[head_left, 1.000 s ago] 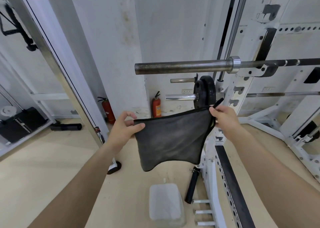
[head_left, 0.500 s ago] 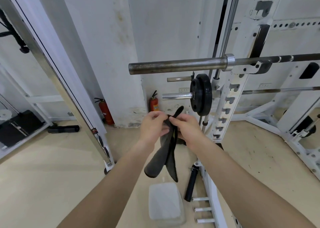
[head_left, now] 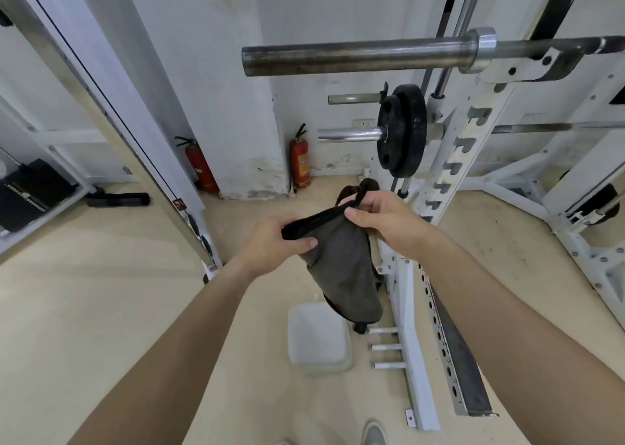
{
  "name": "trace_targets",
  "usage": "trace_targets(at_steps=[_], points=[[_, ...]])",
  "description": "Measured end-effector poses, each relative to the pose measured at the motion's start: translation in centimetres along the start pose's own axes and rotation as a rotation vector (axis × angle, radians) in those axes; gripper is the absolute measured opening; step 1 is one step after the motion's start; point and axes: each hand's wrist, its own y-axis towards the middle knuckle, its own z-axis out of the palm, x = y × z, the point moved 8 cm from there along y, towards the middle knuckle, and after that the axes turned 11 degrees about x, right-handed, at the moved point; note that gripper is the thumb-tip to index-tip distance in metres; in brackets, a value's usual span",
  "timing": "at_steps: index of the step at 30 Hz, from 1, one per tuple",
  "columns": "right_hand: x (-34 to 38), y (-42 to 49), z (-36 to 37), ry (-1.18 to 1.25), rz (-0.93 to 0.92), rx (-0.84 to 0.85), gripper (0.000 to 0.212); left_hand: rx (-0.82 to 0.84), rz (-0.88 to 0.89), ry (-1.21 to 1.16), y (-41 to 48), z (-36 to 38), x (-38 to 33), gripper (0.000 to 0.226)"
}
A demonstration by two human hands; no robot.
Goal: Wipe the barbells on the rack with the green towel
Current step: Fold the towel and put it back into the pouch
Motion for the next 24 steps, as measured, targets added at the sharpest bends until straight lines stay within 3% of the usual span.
trace_targets(at_steps=[3, 6, 12, 19, 24], points=[[-5.8, 1.0, -2.0, -0.061, 0.117, -0.074, 0.036, -0.016, -0.045, -0.056, 0.8, 0.9, 4.5, 0.014], [-14.4, 2.2, -2.3, -0.107, 0.270, -0.091, 0.006, 0.035, -0.126, -0.024, 2.8, 3.9, 11.0, 0.018], [-32.6, 8.2, -1.8, -0.192, 0.443, -0.161, 0.015, 0.064, -0.315, 0.147, 10.5, 9.8, 25.8, 0.006], [-46.0, 13.8, -1.6, -0.247, 0.320, -0.325, 0.012, -0.157, -0.309, 0.232, 15.8, 14.9, 38.6, 0.010], [-60.8, 11.4, 0.7, -0.236, 0.471, -0.291, 0.019, -0.001, -0.425, 0.299, 16.0, 24.7, 50.4, 0.016]])
